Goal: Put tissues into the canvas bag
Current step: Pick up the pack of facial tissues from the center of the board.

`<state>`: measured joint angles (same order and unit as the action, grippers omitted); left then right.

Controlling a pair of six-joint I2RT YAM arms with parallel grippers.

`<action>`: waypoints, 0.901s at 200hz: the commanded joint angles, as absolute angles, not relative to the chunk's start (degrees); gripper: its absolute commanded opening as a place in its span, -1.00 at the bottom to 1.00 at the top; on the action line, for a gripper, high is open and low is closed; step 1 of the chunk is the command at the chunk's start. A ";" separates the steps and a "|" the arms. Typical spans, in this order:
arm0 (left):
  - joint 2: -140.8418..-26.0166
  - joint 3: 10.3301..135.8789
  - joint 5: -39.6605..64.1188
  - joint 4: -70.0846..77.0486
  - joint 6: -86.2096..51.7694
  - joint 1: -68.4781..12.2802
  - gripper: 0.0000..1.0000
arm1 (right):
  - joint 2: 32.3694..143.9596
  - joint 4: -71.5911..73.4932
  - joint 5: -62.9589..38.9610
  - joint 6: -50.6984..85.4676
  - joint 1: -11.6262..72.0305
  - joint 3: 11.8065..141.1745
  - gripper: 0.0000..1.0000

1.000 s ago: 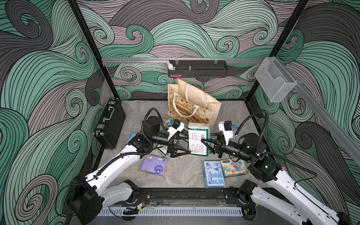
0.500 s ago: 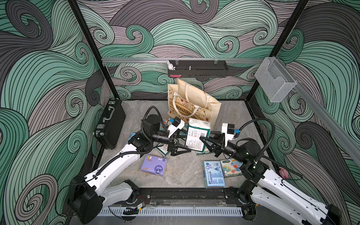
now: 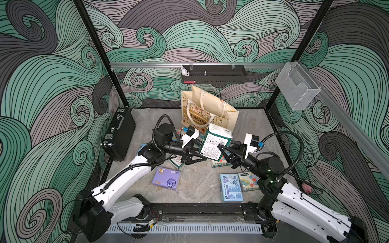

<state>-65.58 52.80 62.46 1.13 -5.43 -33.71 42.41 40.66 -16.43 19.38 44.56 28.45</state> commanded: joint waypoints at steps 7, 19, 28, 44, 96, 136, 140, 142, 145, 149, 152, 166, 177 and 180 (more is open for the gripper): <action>-65.05 55.39 63.45 1.13 -5.64 -33.13 0.30 | 42.03 43.49 -15.04 20.96 44.82 27.23 -0.31; -64.88 55.25 63.57 1.94 -6.36 -33.09 0.51 | 42.05 43.53 -15.30 21.09 44.82 26.94 -0.31; -64.74 54.95 63.72 3.00 -7.27 -33.13 0.62 | 42.10 43.51 -15.38 21.09 44.95 26.82 -0.31; -64.43 54.42 64.16 5.23 -9.03 -33.13 0.72 | 42.01 43.42 -15.43 21.26 45.04 26.46 -0.31; -64.25 54.26 63.98 5.36 -10.28 -33.13 0.78 | 43.93 43.33 -15.82 23.24 45.61 26.68 -0.30; -64.06 54.82 62.78 2.79 -8.71 -33.13 0.16 | 44.43 45.15 -14.55 24.61 45.70 26.30 -0.30; -64.13 55.03 62.68 2.28 -8.44 -33.13 0.04 | 44.32 44.83 -14.40 24.49 45.71 26.34 -0.30; -64.17 55.16 62.67 2.00 -8.26 -33.13 0.00 | 44.26 44.67 -14.39 24.45 45.71 26.36 -0.30; -64.27 55.31 62.60 1.49 -7.99 -33.13 -0.08 | 44.05 44.46 -14.19 24.36 45.70 26.33 -0.30; -64.38 55.49 62.60 1.03 -7.56 -33.13 -0.16 | 43.82 44.02 -14.10 24.30 45.73 26.29 -0.30; -64.42 55.68 62.52 0.45 -7.32 -33.13 -0.21 | 43.73 43.64 -13.95 24.23 45.71 26.32 -0.30; -64.77 56.12 62.45 -0.68 -6.30 -33.14 -0.27 | 42.68 41.24 -12.65 23.74 45.71 26.42 -0.11; -65.02 56.16 62.10 -0.96 -5.76 -33.13 -0.27 | 41.43 37.56 -10.86 23.36 45.77 26.81 0.05; -65.10 56.16 62.06 -0.99 -5.60 -33.13 -0.27 | 41.12 36.62 -10.56 23.06 45.71 26.89 0.08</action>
<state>-65.39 53.54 61.39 1.17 -8.03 -33.06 43.79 40.95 -15.40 24.18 45.80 26.50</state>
